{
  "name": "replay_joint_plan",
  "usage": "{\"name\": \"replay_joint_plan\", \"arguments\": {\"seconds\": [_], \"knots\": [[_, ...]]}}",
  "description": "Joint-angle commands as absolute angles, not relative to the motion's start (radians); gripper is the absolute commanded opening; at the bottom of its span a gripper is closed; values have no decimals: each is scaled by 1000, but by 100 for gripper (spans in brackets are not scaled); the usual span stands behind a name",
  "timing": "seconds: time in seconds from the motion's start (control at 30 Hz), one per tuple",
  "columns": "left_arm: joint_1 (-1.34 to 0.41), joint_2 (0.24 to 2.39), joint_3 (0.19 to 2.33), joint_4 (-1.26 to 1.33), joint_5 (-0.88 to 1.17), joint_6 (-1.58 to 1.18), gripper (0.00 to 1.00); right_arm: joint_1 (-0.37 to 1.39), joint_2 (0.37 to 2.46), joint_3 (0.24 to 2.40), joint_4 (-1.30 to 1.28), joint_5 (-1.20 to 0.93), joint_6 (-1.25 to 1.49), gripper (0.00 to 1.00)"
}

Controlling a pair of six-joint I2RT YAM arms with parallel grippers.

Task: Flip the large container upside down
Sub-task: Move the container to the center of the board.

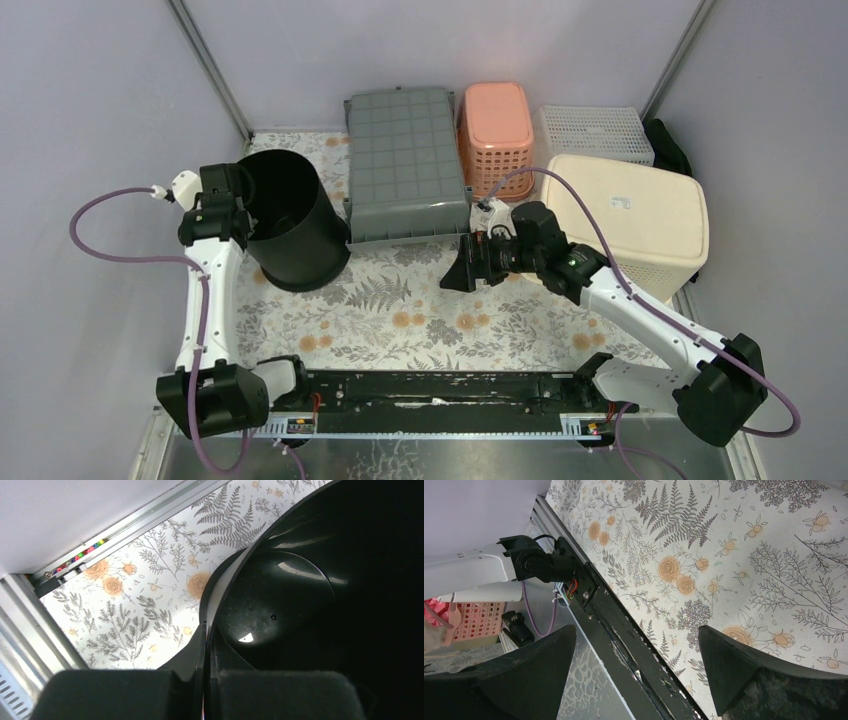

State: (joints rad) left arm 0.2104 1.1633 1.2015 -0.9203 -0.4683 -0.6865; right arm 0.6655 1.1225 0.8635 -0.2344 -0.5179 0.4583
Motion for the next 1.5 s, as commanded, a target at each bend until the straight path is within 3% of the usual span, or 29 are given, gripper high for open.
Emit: {"name": "replay_joint_plan", "arguments": {"seconds": [0.0, 0.33, 0.83, 0.97, 1.17, 1.47], "knots": [[216, 1102, 1302, -928, -449, -673, 0, 664, 1129, 880, -201, -545, 464, 100], [216, 1090, 1449, -1040, -355, -601, 0, 664, 1138, 887, -191, -561, 469, 99], [216, 980, 1462, -1157, -256, -543, 0, 664, 1236, 924, -142, -606, 485, 97], [216, 966, 1446, -1153, -278, -541, 0, 677, 1324, 943, -90, -524, 508, 89], [215, 970, 1454, -1147, -264, -543, 0, 776, 1421, 1021, -97, -306, 476, 86], [216, 941, 1436, -1150, -178, -554, 0, 779, 1599, 1121, -52, -205, 466, 80]]}}
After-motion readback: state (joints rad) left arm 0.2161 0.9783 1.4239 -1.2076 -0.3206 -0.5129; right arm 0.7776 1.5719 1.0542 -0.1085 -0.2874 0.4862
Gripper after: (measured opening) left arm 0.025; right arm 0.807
